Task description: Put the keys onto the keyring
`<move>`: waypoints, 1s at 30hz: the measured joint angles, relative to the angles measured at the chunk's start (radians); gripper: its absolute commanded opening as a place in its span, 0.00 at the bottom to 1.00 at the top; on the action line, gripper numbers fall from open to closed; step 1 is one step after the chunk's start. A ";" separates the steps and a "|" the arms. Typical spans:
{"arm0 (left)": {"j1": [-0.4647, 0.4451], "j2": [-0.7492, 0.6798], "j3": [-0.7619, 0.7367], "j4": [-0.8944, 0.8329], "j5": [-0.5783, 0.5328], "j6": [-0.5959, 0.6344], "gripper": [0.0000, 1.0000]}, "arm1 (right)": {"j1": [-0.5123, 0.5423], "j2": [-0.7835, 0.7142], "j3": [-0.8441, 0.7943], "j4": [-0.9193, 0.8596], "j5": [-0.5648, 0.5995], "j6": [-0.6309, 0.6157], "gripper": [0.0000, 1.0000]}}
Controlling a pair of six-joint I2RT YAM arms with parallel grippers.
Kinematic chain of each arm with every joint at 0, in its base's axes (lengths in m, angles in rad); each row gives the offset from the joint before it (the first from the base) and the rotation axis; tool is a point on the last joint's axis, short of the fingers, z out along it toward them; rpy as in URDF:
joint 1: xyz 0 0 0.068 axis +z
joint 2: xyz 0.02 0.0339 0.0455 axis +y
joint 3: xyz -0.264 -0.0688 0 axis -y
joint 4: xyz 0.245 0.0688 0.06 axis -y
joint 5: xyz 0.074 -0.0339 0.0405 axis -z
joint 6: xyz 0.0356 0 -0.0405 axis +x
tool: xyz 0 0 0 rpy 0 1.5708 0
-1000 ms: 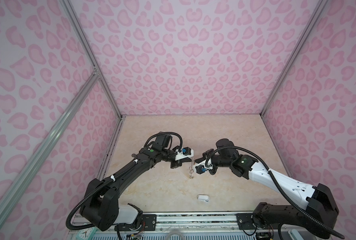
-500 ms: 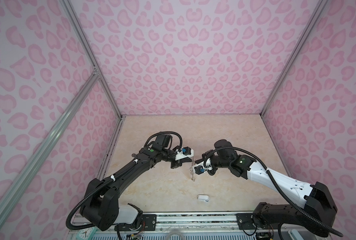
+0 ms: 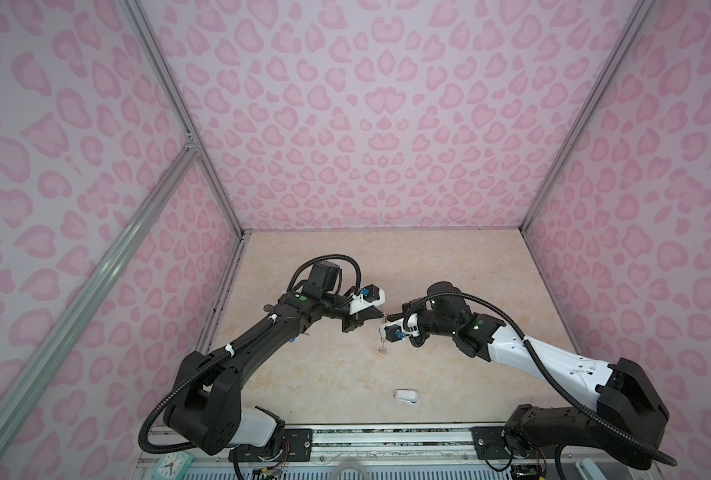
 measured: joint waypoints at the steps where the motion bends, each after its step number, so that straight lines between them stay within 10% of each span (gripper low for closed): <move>1: 0.003 0.006 0.003 0.015 0.005 -0.014 0.03 | -0.001 0.003 -0.005 0.021 0.006 0.016 0.07; 6: 0.008 0.031 0.024 0.110 0.037 -0.060 0.03 | -0.053 -0.002 -0.032 0.077 -0.006 0.130 0.23; 30: 0.023 0.043 0.041 0.170 0.037 -0.046 0.03 | -0.199 -0.016 -0.002 0.281 -0.298 0.736 0.17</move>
